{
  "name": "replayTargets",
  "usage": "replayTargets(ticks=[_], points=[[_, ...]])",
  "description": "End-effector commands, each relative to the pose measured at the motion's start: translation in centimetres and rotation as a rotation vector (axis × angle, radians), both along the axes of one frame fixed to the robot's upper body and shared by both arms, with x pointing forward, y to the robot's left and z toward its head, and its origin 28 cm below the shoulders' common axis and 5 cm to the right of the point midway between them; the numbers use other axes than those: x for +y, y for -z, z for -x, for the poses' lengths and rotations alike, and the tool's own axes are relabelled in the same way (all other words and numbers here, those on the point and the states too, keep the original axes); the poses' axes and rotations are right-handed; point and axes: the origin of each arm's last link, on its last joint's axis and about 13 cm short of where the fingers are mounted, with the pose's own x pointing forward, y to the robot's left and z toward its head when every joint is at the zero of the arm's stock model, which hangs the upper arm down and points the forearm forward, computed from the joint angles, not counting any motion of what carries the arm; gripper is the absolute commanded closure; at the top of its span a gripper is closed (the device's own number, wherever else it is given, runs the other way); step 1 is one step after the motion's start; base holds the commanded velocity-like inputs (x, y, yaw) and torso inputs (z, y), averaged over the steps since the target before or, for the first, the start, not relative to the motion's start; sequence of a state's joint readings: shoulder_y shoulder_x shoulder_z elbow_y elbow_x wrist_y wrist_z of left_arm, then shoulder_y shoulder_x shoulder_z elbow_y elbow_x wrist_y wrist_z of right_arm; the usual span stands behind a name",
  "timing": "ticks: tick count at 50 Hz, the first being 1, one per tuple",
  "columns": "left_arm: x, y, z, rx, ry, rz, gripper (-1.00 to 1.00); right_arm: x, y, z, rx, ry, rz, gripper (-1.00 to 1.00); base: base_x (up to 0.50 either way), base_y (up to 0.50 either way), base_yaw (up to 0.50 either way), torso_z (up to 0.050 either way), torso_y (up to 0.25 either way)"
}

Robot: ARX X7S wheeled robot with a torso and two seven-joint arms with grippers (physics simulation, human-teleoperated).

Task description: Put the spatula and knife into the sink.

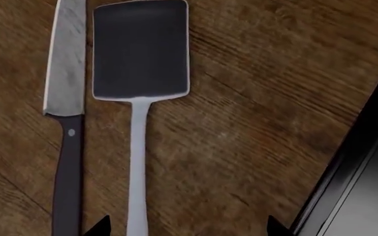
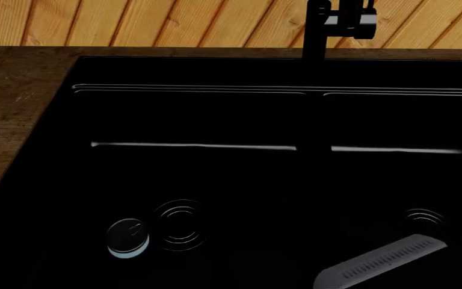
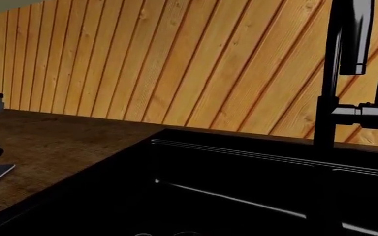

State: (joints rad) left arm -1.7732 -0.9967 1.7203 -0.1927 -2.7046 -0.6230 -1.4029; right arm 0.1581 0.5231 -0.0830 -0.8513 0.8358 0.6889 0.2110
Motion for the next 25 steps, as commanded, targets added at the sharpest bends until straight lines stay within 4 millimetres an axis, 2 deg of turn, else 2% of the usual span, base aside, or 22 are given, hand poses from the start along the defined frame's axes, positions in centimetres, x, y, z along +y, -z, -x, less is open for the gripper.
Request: replayTargets(ticks=[1, 25], points=[[0.1, 0.3, -0.1, 0.005, 0.004, 0.007, -1.0, 0.0, -0.1, 0.0, 0.003, 0.001, 0.003, -1.0, 0.0, 0.0, 0.0, 0.0, 0.0], [0.6, 1.5, 0.0, 0.034, -0.031, 0.039, -1.0, 0.2, 0.1, -0.1, 0.007, -0.004, 0.008, -1.0, 0.0, 0.0, 0.0, 0.0, 0.0]])
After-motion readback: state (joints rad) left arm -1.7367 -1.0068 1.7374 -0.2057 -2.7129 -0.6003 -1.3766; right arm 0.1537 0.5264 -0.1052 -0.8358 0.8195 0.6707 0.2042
